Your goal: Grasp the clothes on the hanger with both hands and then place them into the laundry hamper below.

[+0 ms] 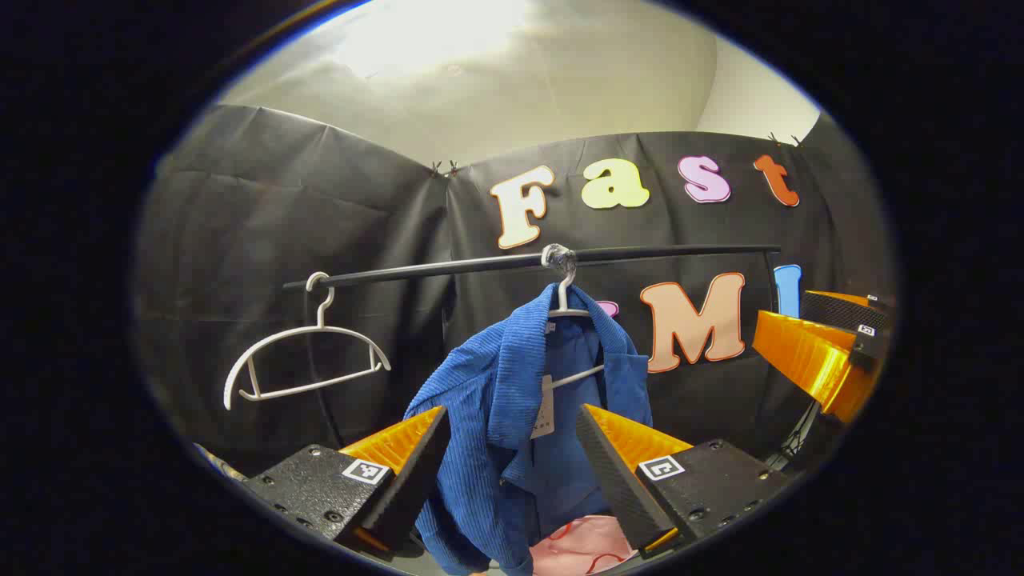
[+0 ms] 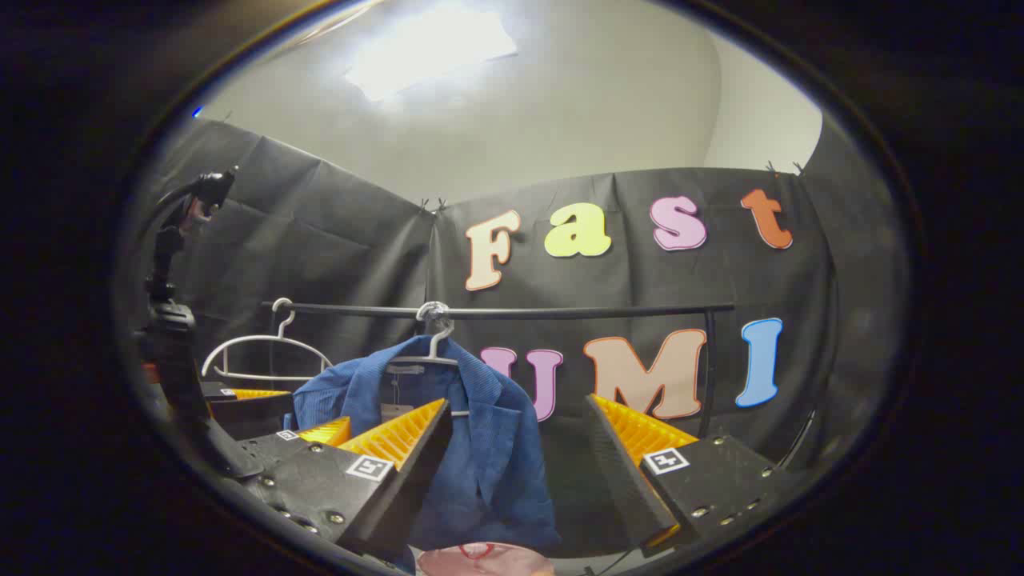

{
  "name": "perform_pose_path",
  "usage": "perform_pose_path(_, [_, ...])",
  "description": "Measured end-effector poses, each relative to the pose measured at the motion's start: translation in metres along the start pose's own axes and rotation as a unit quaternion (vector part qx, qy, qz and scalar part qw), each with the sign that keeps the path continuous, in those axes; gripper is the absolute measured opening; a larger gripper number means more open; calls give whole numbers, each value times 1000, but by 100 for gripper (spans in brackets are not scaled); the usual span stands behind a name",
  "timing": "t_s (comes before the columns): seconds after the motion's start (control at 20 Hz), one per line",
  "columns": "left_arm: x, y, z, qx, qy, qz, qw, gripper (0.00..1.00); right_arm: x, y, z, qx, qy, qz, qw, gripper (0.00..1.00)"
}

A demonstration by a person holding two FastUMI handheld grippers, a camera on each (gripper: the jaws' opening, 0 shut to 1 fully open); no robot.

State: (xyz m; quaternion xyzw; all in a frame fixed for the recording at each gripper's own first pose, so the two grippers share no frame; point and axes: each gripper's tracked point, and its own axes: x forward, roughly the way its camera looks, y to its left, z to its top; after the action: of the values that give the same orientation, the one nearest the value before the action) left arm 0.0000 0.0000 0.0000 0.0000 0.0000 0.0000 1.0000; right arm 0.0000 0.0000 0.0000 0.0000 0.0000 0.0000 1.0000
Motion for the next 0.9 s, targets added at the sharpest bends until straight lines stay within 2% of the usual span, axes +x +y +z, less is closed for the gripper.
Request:
perform_pose_path(0.55, [-3, -3, -3, -7, 13, -6, 1000, 99, -2, -4, 0, -4, 2, -8, 1000, 98])
perform_pose_path(0.9, [12, -10, -12, -9, 24, -5, 1000, 99, -4, -15, -1, -10, 6, -19, 1000, 98])
